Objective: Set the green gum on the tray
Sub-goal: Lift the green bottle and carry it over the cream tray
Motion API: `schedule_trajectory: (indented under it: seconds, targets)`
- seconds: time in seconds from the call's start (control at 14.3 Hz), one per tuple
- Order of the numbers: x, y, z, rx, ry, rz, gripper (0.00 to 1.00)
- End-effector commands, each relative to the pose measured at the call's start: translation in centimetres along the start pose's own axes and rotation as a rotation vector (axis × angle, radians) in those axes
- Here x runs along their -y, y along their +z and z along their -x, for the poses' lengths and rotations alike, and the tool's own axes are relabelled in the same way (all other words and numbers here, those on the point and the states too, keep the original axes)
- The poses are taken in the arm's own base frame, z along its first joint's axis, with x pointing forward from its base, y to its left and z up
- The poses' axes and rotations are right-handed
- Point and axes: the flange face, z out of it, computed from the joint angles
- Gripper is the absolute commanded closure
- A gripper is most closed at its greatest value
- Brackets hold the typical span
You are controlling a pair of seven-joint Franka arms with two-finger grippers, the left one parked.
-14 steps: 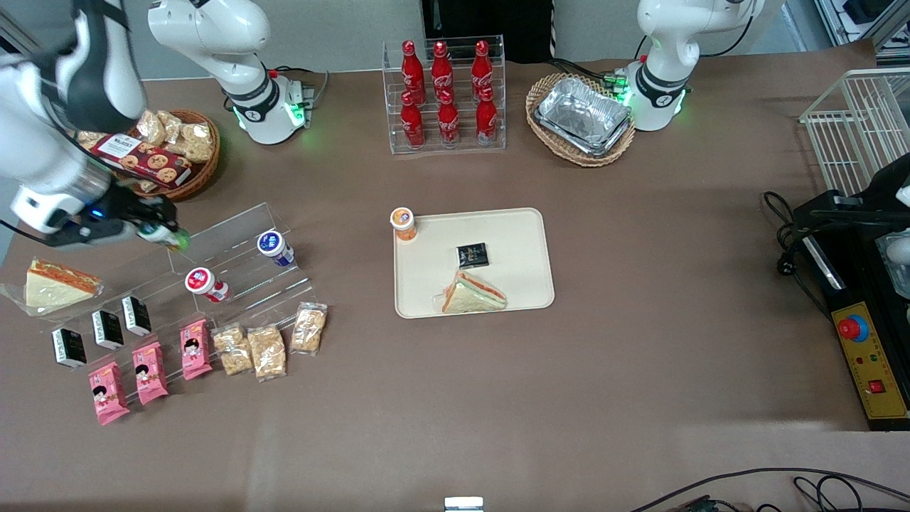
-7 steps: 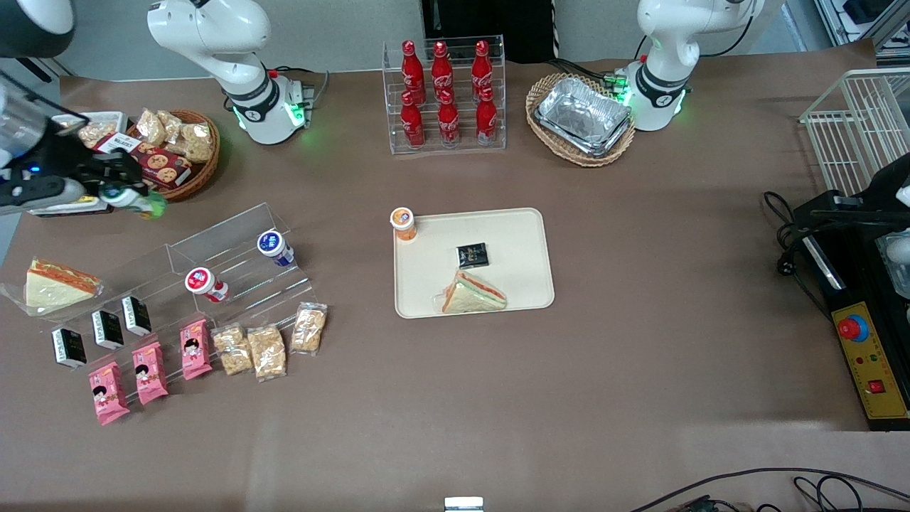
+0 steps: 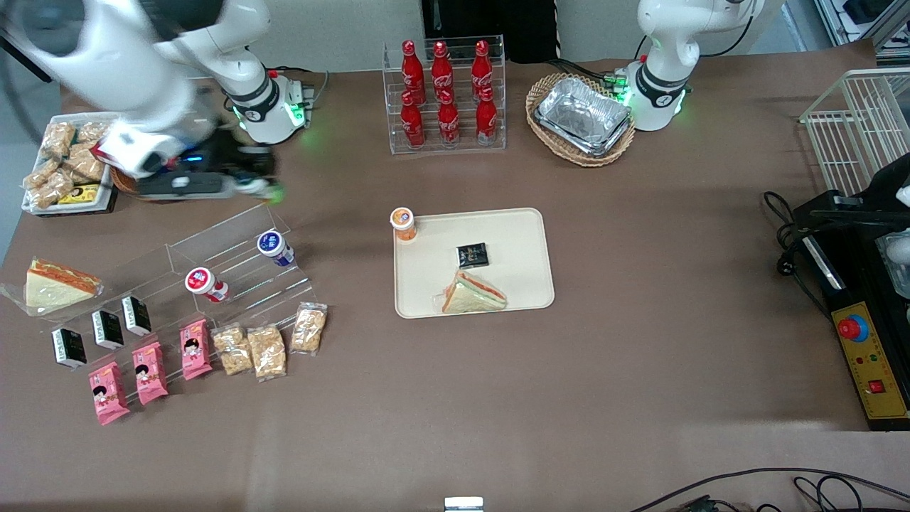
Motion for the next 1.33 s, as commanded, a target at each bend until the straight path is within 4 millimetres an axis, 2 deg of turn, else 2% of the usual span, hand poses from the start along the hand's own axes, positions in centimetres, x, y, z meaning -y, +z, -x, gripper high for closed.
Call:
schedule_trajectory:
  seconds: [0.0, 0.07, 0.28, 0.49, 0.63, 0.84, 1.05, 1.26]
  targets:
    - [8.8, 3.0, -1.3, 0.062, 0.142, -0.038, 1.00]
    - [11.3, 4.5, -1.3, 0.038, 0.131, -0.056, 1.00]
    - [18.9, 11.3, -0.5, -0.018, 0.196, -0.037, 1.00]
    - [22.7, 19.1, -1.0, -0.030, 0.184, -0.013, 1.00]
    - [23.9, 24.9, -1.6, -0.026, 0.179, 0.003, 1.00]
    - [24.0, 30.9, -1.0, -0.059, 0.171, -0.019, 1.00]
    - [23.5, 34.8, -0.9, -0.076, 0.167, -0.023, 1.00]
    - [23.2, 36.3, 0.7, -0.070, 0.139, 0.012, 1.00]
